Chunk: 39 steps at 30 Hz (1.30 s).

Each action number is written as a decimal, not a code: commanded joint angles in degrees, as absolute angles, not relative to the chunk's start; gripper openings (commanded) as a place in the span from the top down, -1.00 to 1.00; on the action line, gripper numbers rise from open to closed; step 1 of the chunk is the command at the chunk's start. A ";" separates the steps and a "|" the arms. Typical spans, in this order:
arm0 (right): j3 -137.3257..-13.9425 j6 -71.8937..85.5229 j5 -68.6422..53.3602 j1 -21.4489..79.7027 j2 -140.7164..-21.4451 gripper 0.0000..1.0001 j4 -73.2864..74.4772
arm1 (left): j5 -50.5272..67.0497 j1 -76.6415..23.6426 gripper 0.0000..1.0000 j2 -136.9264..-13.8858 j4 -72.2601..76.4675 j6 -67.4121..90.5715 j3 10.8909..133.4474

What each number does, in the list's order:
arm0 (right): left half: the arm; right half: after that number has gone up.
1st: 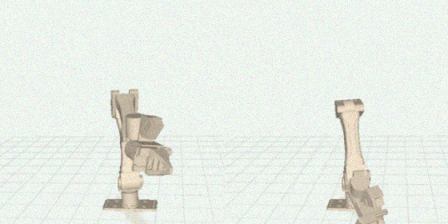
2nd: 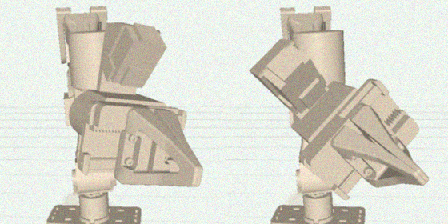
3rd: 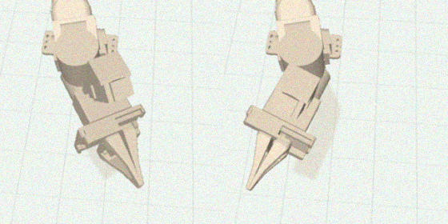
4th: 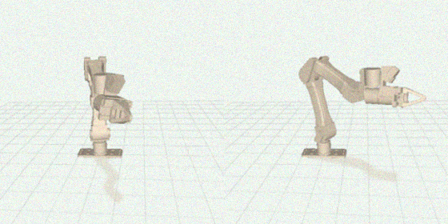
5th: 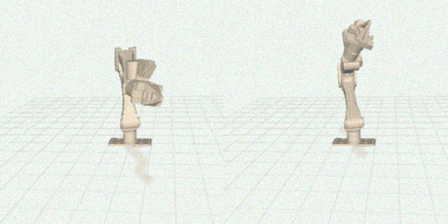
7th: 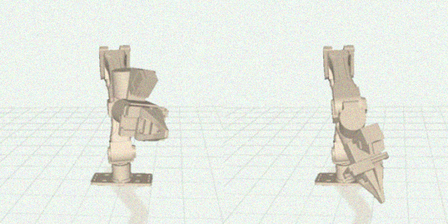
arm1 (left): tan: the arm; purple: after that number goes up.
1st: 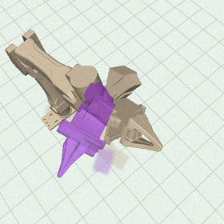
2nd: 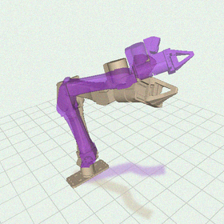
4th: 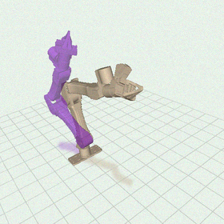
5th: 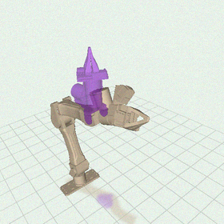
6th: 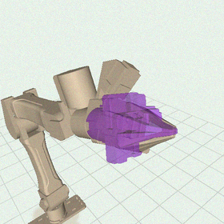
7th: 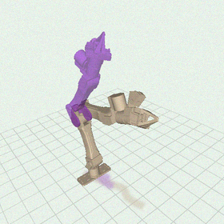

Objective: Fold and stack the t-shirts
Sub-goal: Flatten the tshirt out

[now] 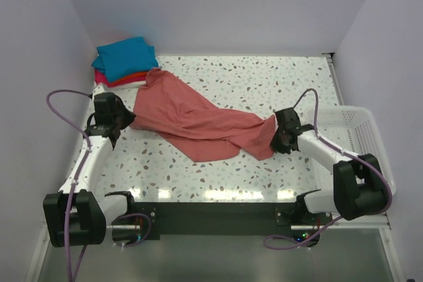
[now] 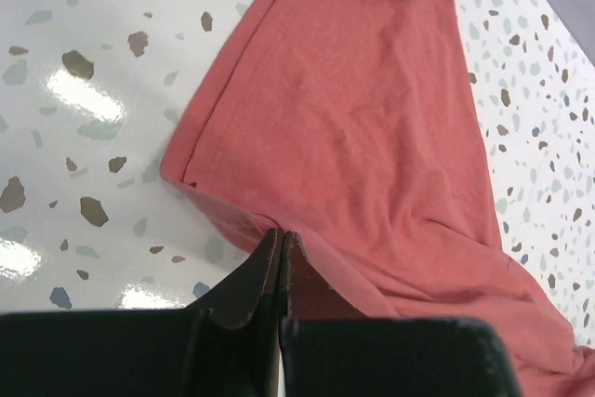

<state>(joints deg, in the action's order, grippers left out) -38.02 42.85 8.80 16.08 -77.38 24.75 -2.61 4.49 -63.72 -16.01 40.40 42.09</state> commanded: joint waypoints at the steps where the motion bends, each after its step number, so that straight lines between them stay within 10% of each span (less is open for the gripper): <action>1: -47.26 41.40 9.04 15.82 -69.37 1.00 29.95 | -0.27 4.92 1.00 -61.79 -15.37 36.13 48.51; 17: -108.77 29.71 11.43 9.75 -62.31 1.00 51.68 | 2.63 5.01 1.00 -54.75 -25.84 30.32 86.47; 39: -136.55 25.49 0.70 6.59 -103.60 1.00 26.55 | 17.73 4.83 1.00 -96.73 5.88 39.98 102.63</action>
